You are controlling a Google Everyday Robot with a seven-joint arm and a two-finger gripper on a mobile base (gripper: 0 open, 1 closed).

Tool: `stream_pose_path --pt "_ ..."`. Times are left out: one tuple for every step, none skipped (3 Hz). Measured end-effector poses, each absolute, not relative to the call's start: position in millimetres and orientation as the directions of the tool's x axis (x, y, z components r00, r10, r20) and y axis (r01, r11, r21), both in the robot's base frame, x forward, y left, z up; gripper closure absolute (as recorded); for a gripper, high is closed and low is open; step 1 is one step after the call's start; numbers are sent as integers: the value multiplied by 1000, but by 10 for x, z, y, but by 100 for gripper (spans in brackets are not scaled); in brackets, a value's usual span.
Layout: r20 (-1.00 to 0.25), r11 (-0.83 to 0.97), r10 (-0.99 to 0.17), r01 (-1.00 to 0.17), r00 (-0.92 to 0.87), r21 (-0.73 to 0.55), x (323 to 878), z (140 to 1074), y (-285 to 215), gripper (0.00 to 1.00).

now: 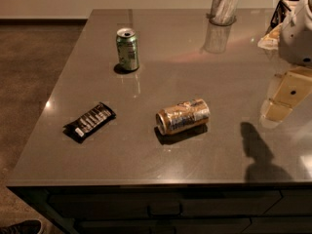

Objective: Place orange can upright

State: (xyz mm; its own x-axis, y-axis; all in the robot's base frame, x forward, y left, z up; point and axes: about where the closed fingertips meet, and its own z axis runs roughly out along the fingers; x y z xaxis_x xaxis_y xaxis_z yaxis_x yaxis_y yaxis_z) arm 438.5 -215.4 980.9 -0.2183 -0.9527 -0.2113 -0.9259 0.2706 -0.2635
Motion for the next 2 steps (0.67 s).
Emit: stream_pose_path --pt "-211 271 -953 -926 -218 -264 4385 9810 -2154 0" --pt "-216 227 -961 -937 -171 -265 4401 9753 -2054 0"
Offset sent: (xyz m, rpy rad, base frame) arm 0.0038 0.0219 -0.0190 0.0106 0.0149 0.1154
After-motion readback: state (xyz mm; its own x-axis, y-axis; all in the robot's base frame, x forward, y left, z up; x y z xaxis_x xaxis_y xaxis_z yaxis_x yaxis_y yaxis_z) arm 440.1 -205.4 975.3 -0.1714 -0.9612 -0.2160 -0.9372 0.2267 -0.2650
